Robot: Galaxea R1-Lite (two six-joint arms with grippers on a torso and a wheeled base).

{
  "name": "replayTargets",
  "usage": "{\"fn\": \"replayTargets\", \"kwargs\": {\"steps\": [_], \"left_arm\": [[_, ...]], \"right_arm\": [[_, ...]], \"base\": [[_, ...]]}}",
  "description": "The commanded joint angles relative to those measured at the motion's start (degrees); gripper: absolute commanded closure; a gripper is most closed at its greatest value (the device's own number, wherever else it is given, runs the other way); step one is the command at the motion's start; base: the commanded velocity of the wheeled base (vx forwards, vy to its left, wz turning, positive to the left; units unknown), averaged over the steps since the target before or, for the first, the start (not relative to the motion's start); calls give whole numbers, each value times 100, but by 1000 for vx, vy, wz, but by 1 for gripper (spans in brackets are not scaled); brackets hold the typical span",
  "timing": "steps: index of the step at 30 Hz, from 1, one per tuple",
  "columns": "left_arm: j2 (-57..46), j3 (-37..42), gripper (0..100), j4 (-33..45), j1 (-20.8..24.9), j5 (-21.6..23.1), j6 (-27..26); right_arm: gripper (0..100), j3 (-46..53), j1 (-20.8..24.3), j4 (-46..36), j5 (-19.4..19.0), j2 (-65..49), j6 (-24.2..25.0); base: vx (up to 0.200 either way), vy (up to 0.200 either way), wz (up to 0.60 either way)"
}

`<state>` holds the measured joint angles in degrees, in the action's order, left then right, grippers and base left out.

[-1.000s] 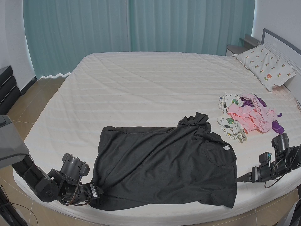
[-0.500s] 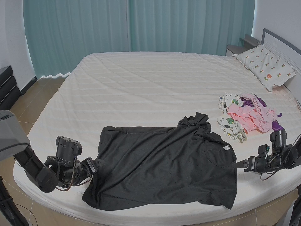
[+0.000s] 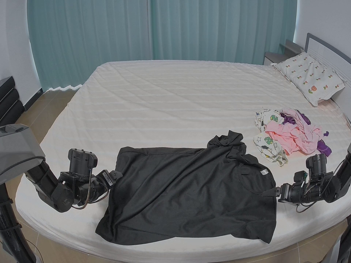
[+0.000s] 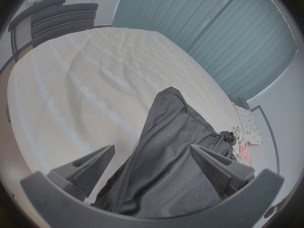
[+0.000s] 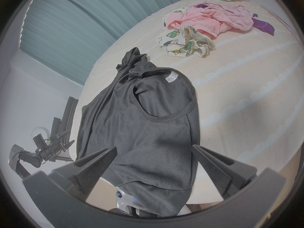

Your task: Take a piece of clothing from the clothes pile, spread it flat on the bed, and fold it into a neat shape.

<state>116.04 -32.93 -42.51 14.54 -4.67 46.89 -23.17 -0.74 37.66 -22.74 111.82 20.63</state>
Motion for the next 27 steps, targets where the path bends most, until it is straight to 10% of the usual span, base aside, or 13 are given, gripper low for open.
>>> {"fn": "replayTargets", "kwargs": {"steps": [1, 13, 27], "left_arm": [[103, -30, 0, -3, -13, 27, 14], [270, -144, 0, -223, -13, 36, 418], [991, -1392, 0, -196, -250, 27, 137]], "right_arm": [[0, 23, 30, 5, 6, 24, -6], [0, 32, 30, 5, -3, 59, -24], [0, 94, 153, 14, 6, 6, -15]], "base": [[200, 0, 0], [200, 0, 0], [0, 0, 0]]}}
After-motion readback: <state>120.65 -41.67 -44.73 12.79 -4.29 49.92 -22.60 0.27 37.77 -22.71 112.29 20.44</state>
